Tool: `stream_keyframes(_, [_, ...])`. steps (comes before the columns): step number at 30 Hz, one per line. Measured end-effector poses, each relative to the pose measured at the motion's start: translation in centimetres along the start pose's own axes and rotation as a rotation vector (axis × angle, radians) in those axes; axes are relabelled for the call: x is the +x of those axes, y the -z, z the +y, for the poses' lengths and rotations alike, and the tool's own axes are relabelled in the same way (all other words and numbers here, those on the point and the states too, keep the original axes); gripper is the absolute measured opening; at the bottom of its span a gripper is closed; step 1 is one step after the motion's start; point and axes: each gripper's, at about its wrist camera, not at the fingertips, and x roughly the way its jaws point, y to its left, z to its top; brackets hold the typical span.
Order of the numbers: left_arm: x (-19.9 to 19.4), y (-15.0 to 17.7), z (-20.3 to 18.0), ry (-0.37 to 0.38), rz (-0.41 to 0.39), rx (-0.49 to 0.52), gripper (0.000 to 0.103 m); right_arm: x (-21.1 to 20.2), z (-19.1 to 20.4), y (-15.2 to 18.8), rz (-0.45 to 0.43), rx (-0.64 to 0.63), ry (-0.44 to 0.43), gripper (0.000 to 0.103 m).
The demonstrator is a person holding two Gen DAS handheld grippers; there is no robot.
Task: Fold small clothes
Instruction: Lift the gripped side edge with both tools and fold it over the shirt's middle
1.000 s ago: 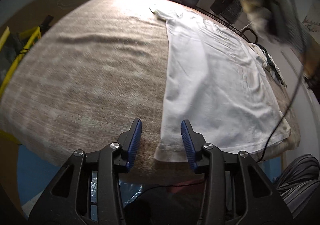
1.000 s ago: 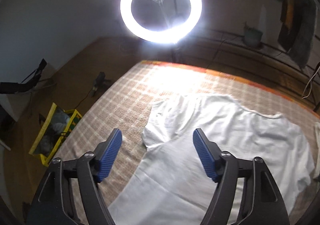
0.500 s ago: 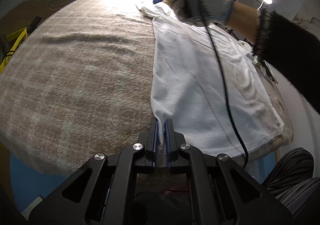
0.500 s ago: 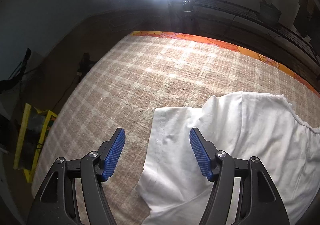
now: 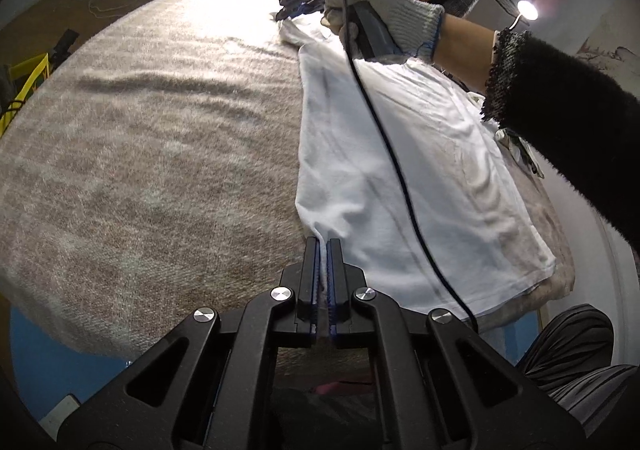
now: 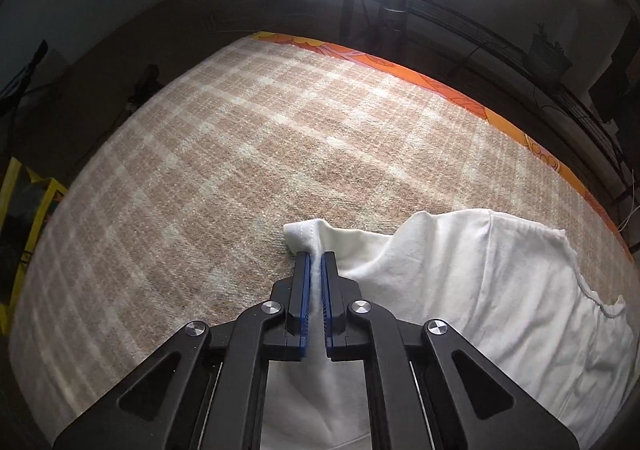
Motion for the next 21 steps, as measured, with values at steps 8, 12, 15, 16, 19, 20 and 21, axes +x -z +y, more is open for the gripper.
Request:
stream_keyframes(8, [-1.5, -0.9, -1.8, 0.029, -0.032, 0.039, 0.001, -3.5, -3.0, -0.1, -0.102, 0.07, -0.079, 0.003])
stream_keyframes(12, [-2.1, -1.3, -3.5, 0.045, -0.039, 0.09, 0.001, -5.7, -5.6, 0.5, -0.154, 0.112, -0.124, 0.003])
stream_keyframes(15, [-2.3, -1.5, -5.1, 0.061, -0.039, 0.15, 0.001, -7.1, -7.9, 1.3, -0.196, 0.141, -0.157, 0.003])
stream_keyframes(16, [-2.2, -1.5, -5.5, 0.068, -0.037, 0.164, 0.001, -7.4, -8.5, 1.4, -0.204, 0.148, -0.161, 0.003])
stream_keyframes(19, [-1.7, -1.9, -7.0, 0.107, -0.014, 0.217, 0.001, -8.5, -10.9, 2.4, -0.228, 0.166, -0.167, 0.003])
stream_keyframes(20, [-1.3, -2.0, -7.8, 0.122, -0.001, 0.237, 0.001, -8.8, -11.7, 2.8, -0.234, 0.172, -0.165, 0.003])
stream_keyframes(21, [-0.8, -2.2, -8.6, 0.139, 0.015, 0.26, 0.001, -9.1, -12.7, 3.3, -0.239, 0.178, -0.161, 0.003])
